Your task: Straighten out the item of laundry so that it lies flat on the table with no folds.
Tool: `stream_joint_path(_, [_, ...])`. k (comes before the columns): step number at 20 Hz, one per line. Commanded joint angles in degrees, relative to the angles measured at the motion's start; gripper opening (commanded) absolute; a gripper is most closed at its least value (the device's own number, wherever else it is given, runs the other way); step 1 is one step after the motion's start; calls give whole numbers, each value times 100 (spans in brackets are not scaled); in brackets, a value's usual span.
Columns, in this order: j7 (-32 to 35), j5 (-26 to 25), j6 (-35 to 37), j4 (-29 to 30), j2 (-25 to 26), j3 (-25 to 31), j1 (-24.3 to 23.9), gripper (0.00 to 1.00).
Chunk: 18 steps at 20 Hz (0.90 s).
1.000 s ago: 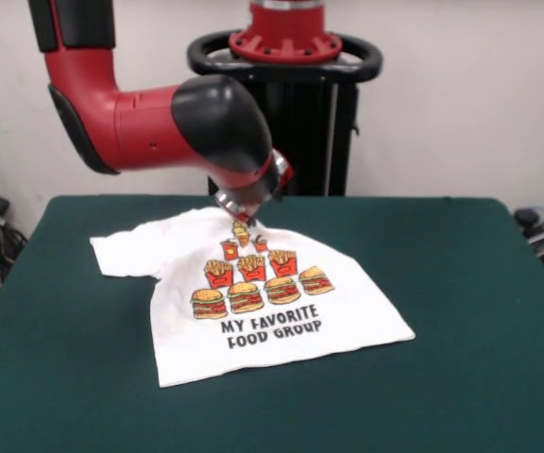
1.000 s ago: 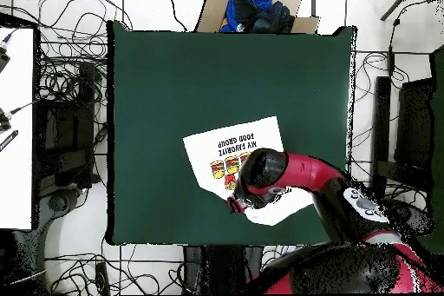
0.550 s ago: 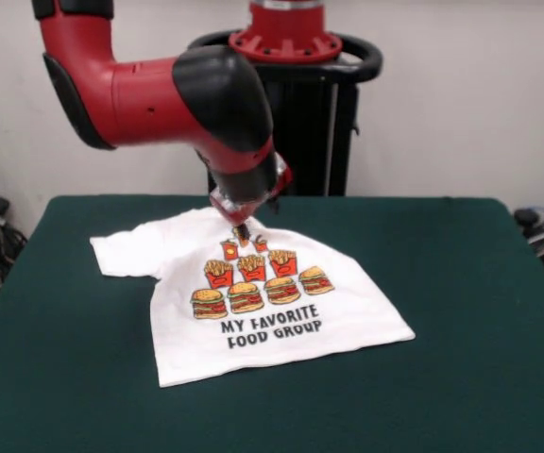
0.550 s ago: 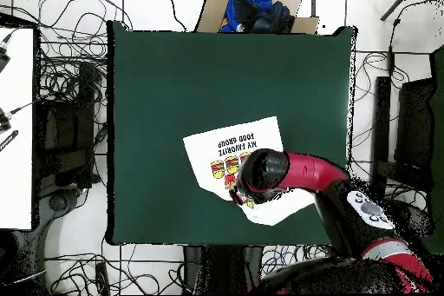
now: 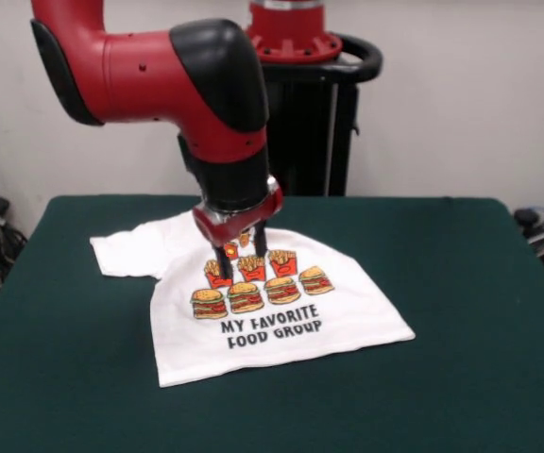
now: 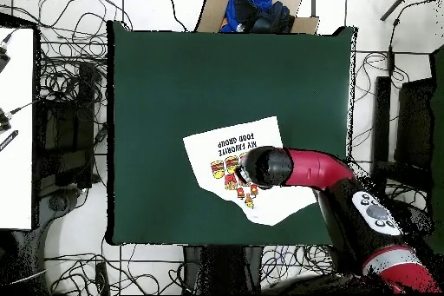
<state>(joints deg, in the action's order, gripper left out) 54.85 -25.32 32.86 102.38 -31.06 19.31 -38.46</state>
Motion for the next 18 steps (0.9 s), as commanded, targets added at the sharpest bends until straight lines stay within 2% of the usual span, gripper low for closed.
stream_joint_path(1, [821, -232, -1098, 216, -97, 240, 53, 100])
stream_joint_path(4, [751, -171, -1196, 154, 14, 214, 73, 100])
stream_joint_path(9, [388, -144, -496, -390, 615, -27, 288, 100])
stream_joint_path(13, [279, -275, -237, -811, 983, -265, 431, 100])
stream_joint_path(18, [276, -418, -369, -1107, 1228, -396, 474, 100])
